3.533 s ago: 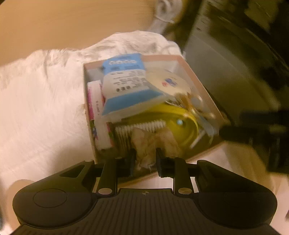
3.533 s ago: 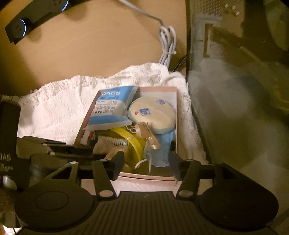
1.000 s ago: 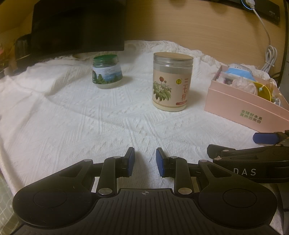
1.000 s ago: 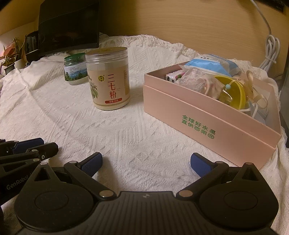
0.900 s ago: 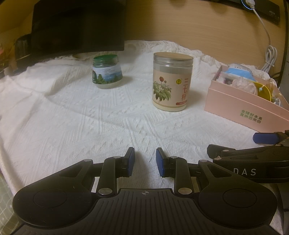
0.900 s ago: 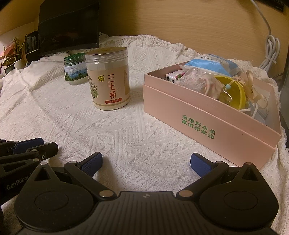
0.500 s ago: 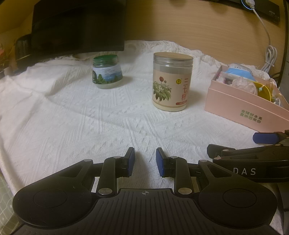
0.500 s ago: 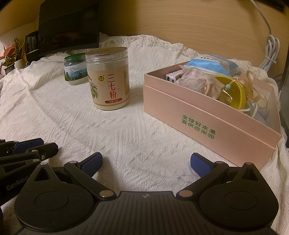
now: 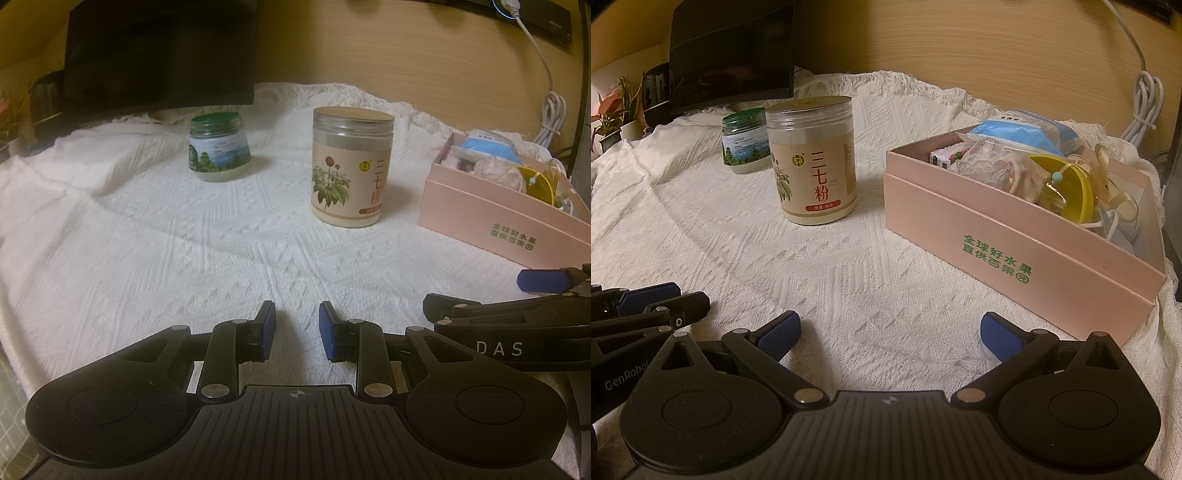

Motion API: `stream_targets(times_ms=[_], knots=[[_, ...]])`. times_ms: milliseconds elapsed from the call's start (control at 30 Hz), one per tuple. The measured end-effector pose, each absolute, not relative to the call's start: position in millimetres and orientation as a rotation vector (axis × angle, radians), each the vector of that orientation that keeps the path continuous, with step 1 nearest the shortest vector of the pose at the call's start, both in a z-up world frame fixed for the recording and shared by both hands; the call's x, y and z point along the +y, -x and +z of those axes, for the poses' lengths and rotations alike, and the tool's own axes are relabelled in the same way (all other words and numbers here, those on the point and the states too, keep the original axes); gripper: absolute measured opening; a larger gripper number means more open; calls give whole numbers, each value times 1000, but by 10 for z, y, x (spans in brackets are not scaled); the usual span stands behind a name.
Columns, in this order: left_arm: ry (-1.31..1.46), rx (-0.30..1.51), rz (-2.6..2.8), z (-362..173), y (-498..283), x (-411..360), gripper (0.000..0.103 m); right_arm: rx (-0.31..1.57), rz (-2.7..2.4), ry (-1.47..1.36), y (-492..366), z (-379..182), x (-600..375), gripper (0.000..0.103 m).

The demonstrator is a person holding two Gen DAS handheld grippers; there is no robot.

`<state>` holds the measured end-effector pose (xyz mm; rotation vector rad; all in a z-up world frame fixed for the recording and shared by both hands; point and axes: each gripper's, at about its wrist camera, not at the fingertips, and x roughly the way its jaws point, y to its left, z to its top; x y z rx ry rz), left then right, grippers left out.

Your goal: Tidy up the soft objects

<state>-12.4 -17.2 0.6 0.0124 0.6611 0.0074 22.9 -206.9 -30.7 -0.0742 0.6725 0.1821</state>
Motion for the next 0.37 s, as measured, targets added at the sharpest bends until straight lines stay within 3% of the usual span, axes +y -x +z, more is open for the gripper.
stream_targets(times_ms=[367], knots=[[-12, 661, 6, 6, 127, -176, 29, 673, 182, 74, -227, -304, -2067, 103]])
